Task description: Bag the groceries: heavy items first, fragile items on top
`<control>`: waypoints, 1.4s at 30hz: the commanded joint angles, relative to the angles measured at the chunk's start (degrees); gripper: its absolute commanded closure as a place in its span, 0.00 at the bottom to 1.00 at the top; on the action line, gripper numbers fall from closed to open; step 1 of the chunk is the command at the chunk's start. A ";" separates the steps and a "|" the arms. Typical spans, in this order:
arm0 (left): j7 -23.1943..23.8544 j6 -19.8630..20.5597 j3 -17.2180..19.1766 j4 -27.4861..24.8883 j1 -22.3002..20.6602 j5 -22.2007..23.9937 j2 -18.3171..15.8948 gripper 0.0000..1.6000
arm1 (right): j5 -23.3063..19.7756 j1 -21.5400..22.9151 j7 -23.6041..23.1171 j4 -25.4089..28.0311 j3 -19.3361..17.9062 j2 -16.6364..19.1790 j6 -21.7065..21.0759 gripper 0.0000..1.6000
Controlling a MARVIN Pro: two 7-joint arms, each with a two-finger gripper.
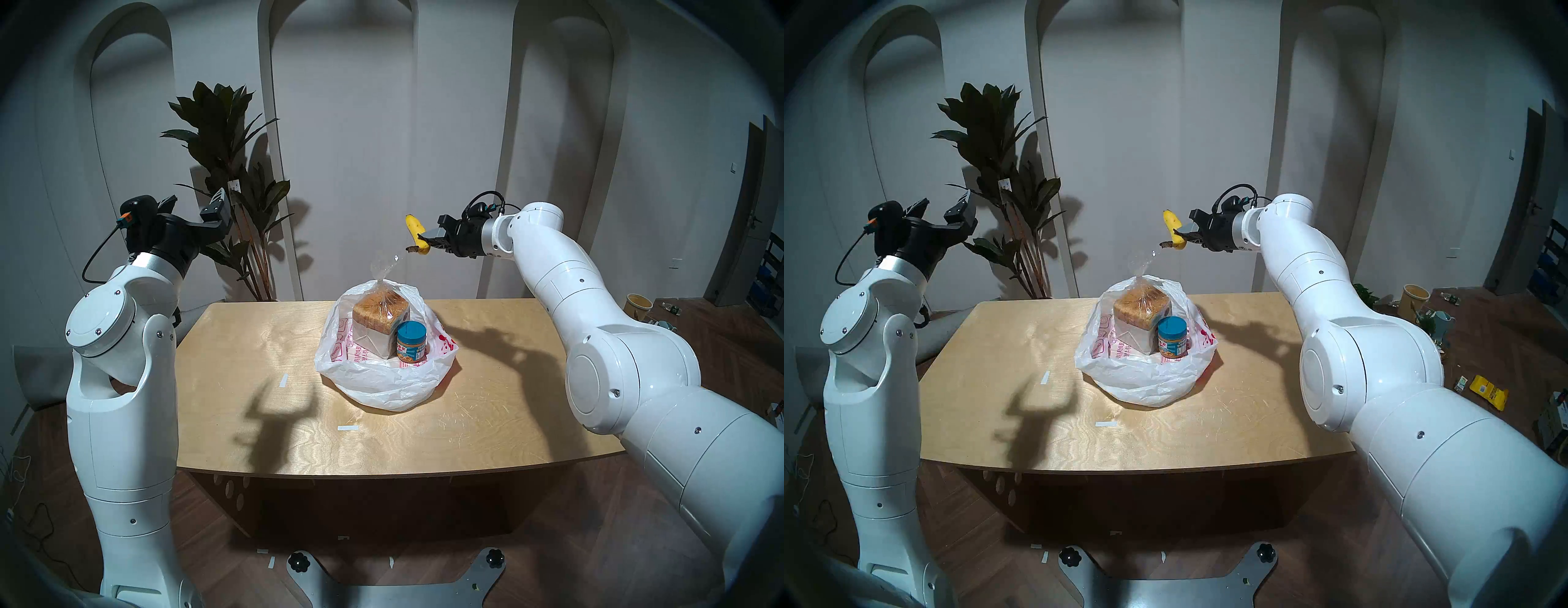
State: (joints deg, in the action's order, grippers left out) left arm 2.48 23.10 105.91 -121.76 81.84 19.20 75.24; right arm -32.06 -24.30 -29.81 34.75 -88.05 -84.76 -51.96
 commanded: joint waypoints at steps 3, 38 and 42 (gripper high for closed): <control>-0.04 -0.22 0.15 -0.81 -0.64 -0.11 -0.34 0.00 | -1.23 0.31 -5.63 5.22 0.49 1.56 -2.51 1.00; -0.13 -0.28 0.14 -1.36 -0.85 -0.43 -1.13 0.00 | -2.74 -19.54 -24.94 22.97 15.23 5.10 -3.04 1.00; -0.15 -0.27 0.13 -1.47 -0.87 -0.60 -1.21 0.00 | -2.81 -21.43 -24.90 25.72 16.36 7.76 -3.04 1.00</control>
State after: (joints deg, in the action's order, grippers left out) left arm 2.45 23.09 105.93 -122.02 81.81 18.87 74.39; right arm -33.95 -42.52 -49.48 53.99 -72.89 -80.99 -55.12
